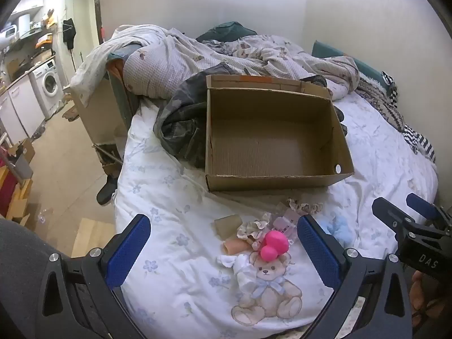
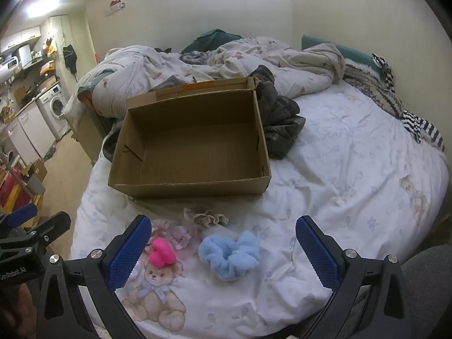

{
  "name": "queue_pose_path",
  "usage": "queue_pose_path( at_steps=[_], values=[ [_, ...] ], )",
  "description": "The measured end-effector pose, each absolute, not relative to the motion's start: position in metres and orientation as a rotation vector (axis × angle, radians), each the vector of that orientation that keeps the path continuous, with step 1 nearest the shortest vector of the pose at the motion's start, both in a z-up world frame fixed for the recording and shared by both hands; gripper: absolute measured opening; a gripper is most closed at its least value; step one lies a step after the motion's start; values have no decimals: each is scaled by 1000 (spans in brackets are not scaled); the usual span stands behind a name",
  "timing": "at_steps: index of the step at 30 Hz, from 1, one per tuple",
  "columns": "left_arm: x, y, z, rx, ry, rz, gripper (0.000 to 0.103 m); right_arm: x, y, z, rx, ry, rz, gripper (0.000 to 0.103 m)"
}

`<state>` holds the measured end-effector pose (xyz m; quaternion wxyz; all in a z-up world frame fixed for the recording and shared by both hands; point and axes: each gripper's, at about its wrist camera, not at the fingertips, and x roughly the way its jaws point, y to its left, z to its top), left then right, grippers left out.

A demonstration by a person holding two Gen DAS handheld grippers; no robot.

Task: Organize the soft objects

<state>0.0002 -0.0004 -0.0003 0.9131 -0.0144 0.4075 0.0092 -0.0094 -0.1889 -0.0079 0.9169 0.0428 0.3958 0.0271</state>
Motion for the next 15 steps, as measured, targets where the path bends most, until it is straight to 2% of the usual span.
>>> queue_pose_path(
  at_steps=[15],
  values=[
    [0, 1, 0, -48, 844, 10, 103, -10, -189, -8, 85, 812, 54, 103]
  ],
)
